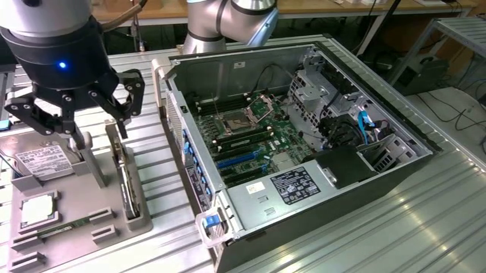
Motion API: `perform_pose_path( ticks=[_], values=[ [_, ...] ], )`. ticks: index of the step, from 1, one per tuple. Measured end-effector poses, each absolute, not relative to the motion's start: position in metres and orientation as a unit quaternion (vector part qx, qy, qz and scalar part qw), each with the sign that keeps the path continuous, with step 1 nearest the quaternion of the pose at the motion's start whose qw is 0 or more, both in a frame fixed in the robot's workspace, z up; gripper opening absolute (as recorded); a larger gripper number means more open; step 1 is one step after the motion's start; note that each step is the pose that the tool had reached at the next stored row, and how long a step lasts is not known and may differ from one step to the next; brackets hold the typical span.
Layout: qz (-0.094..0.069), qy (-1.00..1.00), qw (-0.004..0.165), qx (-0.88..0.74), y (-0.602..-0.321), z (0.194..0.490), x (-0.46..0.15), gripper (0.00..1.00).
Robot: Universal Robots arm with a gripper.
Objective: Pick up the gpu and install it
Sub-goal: 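Pick up the gpu and move the gpu toward the slot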
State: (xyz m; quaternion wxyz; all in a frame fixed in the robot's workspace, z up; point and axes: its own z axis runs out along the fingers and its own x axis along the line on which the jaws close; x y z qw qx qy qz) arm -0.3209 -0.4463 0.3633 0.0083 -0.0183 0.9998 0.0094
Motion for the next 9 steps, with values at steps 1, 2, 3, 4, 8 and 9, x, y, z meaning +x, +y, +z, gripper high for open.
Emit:
perform_pose_path(
  ticks=[1, 2, 3, 4, 8, 9],
  values=[
    [0.010, 1.000, 0.009, -0.018, -0.448, 0.361, -0.321, 0.60],
    [0.010, 1.000, 0.009, -0.018, -0.449, 0.359, -0.320, 0.60],
    [0.009, 1.000, 0.008, -0.017, -0.449, 0.357, -0.320, 0.60],
    [0.009, 1.000, 0.008, -0.016, -0.449, 0.356, -0.319, 0.60],
    [0.009, 1.000, 0.008, -0.012, -0.449, 0.343, -0.313, 0.60],
    [0.009, 1.000, 0.008, -0.012, -0.449, 0.341, -0.312, 0.60]
  ],
)
